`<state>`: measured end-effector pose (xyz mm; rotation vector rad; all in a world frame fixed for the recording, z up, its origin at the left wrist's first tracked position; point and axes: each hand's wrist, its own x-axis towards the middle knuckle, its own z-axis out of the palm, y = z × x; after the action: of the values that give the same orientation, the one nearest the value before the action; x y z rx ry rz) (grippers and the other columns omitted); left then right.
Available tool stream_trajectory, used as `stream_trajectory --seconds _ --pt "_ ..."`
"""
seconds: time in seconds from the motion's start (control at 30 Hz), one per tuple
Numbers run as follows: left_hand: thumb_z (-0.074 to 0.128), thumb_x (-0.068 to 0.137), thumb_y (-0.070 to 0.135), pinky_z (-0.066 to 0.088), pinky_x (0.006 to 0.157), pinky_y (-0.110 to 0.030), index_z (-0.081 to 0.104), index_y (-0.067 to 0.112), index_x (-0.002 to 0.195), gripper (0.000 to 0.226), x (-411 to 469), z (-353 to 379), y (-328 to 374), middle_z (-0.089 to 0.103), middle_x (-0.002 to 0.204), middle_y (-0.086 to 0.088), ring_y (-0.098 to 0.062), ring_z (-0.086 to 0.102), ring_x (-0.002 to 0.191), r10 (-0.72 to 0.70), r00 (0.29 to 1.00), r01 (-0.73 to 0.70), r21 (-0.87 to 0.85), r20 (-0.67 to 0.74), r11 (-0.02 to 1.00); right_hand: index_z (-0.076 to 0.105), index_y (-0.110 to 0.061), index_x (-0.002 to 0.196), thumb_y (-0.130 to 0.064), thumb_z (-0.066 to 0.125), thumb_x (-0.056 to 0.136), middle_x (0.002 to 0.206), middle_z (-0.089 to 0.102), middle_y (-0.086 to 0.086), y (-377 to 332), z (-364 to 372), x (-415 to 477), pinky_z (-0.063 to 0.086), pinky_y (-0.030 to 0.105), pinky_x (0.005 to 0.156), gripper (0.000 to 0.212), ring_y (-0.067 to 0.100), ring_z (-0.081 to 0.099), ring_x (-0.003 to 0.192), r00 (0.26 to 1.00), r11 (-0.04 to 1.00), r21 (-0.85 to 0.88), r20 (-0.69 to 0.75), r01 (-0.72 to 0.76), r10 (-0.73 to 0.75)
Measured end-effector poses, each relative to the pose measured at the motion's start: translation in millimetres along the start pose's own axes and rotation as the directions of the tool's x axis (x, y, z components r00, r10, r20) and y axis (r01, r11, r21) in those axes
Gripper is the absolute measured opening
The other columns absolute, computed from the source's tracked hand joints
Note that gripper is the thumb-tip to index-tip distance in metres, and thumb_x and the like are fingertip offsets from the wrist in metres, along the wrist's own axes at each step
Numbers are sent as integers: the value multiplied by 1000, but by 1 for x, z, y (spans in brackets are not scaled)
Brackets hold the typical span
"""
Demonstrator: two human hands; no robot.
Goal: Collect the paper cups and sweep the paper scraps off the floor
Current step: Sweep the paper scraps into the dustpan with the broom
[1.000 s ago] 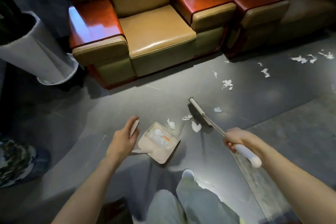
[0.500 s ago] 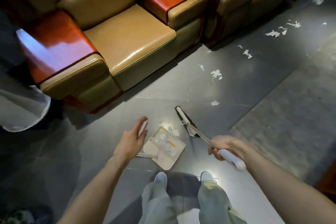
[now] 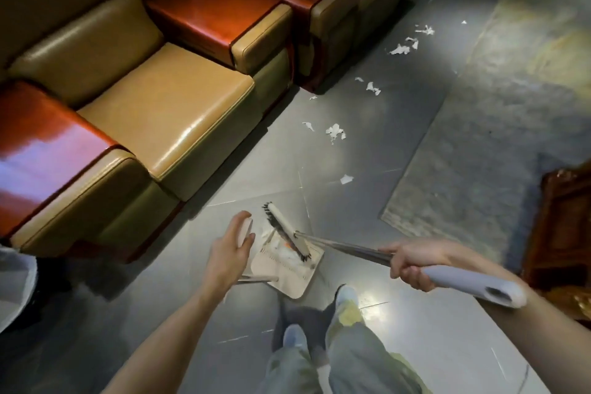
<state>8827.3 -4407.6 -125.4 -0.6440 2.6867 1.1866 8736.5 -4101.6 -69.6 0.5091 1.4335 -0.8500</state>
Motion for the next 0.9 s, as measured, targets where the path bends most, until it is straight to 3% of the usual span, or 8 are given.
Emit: stream_trajectory --seconds 0.13,0.23,0.37,0.53,0.63,0.73,0.83,0.9 --pt "48 98 25 37 93 -38 39 33 133 36 40 9 33 51 136 -11 -29 54 111 12 999 -14 36 50 999 36 -30 139 8 37 90 41 31 -1 -15 -39 -12 25 9 31 62 5 29 27 981 990 57 -156 127 -117" --pt "48 98 28 39 86 -36 37 37 131 36 79 19 58 51 135 -10 -27 58 104 59 996 -62 46 69 997 30 -28 144 10 37 90 38 35 0 -36 -77 -6 26 8 30 66 5 30 25 954 976 116 -258 186 -151" --pt "48 97 29 45 93 -44 34 44 126 36 138 35 94 56 127 -11 -29 60 102 72 990 -82 73 122 994 33 -26 143 9 40 88 38 39 2 -71 -138 23 29 9 32 66 6 33 25 916 967 141 -373 211 -146" --pt "46 99 27 43 83 -33 34 36 134 38 207 50 141 61 101 -13 -21 59 85 92 987 -109 127 134 986 33 -23 142 6 39 87 44 41 2 -117 -204 62 31 10 34 62 6 34 27 895 982 87 -431 170 -117" --pt "46 98 29 47 80 -32 33 38 134 39 241 59 158 61 97 -10 -19 59 80 102 984 -126 176 144 976 44 -12 134 6 37 86 48 40 3 -132 -215 81 31 11 34 51 6 34 27 899 989 35 -422 143 -115" --pt "46 98 29 53 82 -37 33 38 133 38 263 67 172 62 100 -10 -20 59 77 109 981 -138 187 160 973 51 -8 111 5 37 87 45 41 1 -142 -206 93 31 12 33 31 6 35 28 937 994 63 -343 85 -59" --pt "47 98 27 51 79 -38 35 35 134 39 277 70 179 62 102 -9 -21 57 76 115 983 -139 173 146 975 47 -10 120 4 36 87 53 43 2 -147 -181 96 34 14 34 38 6 37 34 964 997 -40 -256 59 -67" --pt "47 98 28 51 79 -38 35 35 133 38 283 69 180 62 103 -9 -21 57 76 114 982 -139 167 154 976 48 -14 111 3 36 87 52 42 0 -153 -172 85 32 13 34 32 5 36 32 984 998 -17 -168 59 -61"
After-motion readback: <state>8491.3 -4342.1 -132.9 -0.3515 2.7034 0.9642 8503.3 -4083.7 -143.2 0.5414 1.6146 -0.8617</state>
